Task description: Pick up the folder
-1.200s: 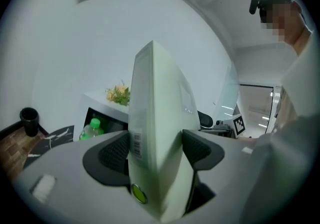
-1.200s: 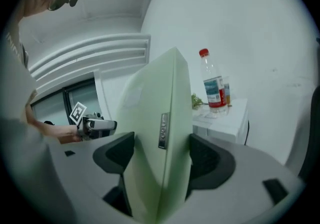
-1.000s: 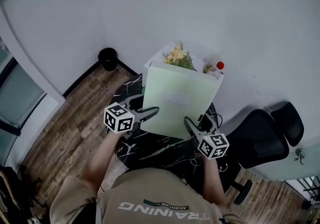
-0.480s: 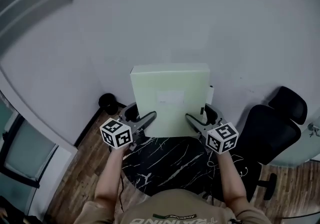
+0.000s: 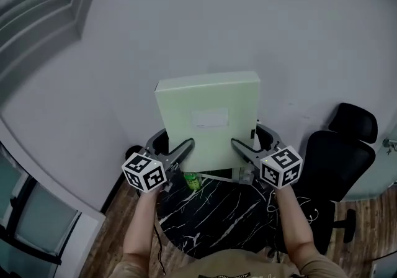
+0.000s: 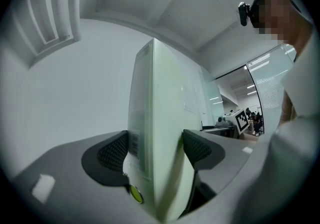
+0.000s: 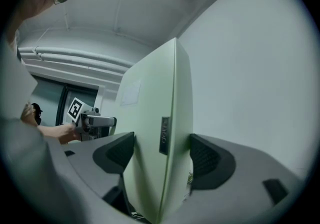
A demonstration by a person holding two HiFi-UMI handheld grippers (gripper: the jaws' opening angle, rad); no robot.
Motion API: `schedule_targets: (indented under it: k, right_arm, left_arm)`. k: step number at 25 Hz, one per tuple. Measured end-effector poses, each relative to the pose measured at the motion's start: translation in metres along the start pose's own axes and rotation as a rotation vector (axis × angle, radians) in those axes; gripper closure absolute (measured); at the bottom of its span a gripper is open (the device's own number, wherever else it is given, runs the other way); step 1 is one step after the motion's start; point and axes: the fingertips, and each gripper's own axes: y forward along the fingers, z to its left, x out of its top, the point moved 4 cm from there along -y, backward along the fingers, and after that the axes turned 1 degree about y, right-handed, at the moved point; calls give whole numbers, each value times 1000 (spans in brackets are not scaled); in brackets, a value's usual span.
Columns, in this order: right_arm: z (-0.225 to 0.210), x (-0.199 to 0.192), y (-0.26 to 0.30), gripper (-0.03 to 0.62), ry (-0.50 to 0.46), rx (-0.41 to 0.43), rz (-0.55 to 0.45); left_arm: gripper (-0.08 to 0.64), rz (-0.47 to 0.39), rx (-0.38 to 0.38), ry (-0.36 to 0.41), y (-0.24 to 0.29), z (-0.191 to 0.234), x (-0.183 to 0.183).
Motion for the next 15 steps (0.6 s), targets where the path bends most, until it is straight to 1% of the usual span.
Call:
schedule_targets:
  k: [3, 7, 10, 12, 15]
  right_arm:
    - [1, 8, -5, 282, -12, -22, -10]
    - [7, 8, -8, 282, 6, -44, -3]
    - [7, 9, -6, 282, 12, -53, 0]
    - [6, 10, -10, 282, 10, -51, -3]
    - [8, 14, -17, 282, -14, -44, -14]
  left_arm:
    - [229, -10, -27, 14, 3, -2, 8]
    - [229, -17, -54, 9, 0, -1, 8]
    - [229, -27, -56, 7, 1, 2, 10]
    - [229, -33, -52, -10, 2, -2, 9]
    - [229, -33, -41, -31, -2, -9, 8]
